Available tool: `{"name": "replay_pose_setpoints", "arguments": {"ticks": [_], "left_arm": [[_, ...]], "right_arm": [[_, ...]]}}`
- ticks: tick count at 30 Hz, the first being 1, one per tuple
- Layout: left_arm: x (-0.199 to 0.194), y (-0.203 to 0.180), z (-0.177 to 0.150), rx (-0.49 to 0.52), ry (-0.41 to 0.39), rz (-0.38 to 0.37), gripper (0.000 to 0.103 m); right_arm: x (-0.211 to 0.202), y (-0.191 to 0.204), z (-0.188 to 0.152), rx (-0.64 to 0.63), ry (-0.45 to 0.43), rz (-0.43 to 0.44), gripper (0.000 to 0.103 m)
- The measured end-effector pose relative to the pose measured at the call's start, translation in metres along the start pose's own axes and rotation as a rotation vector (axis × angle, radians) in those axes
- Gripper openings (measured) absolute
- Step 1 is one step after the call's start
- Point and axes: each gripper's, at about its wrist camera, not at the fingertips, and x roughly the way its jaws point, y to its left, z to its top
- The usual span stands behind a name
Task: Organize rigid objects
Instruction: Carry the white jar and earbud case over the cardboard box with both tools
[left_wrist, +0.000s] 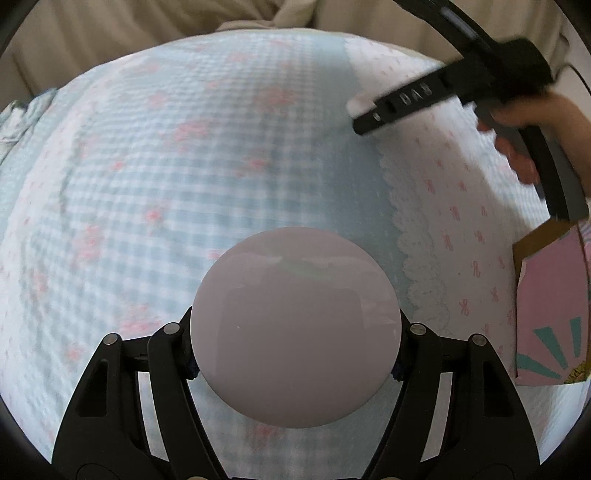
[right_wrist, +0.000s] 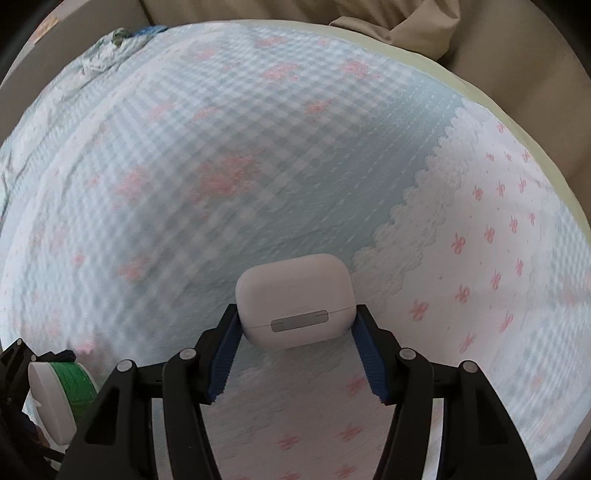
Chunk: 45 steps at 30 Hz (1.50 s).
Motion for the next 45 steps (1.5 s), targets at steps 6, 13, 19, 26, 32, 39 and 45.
{"name": "replay_pose_setpoints", "arguments": {"ticks": [6, 13, 19, 26, 32, 39, 45], "left_arm": [[-0.037, 0.018, -0.004, -0.033, -0.04, 0.012, 0.068], [-0.105, 0.021, 0.008, -0.006, -0.105, -0.005, 0.068], [-0.175, -0.002, 0.023, 0.057, -0.134, -0.067, 0.068], [-0.23, -0.061, 0.03, 0.144, -0.141, -0.218, 0.068], [-0.255, -0.134, 0.026, 0.215, -0.124, -0.313, 0.068], [-0.248, -0.223, 0.031, 0.269, -0.063, -0.362, 0.068], [-0.211, -0.298, 0.041, 0.333, 0.016, -0.378, 0.068]], "right_arm": [[-0.029, 0.024, -0.017, 0.048, -0.055, 0.022, 0.056], [-0.105, 0.043, -0.038, 0.155, -0.155, 0.04, 0.056], [-0.199, 0.061, -0.083, 0.285, -0.227, 0.026, 0.056], [-0.294, 0.057, -0.157, 0.456, -0.284, -0.042, 0.056], [-0.344, 0.028, -0.231, 0.61, -0.309, -0.1, 0.056], [-0.378, -0.021, -0.306, 0.716, -0.299, -0.166, 0.056], [-0.371, -0.063, -0.351, 0.748, -0.262, -0.187, 0.056]]}}
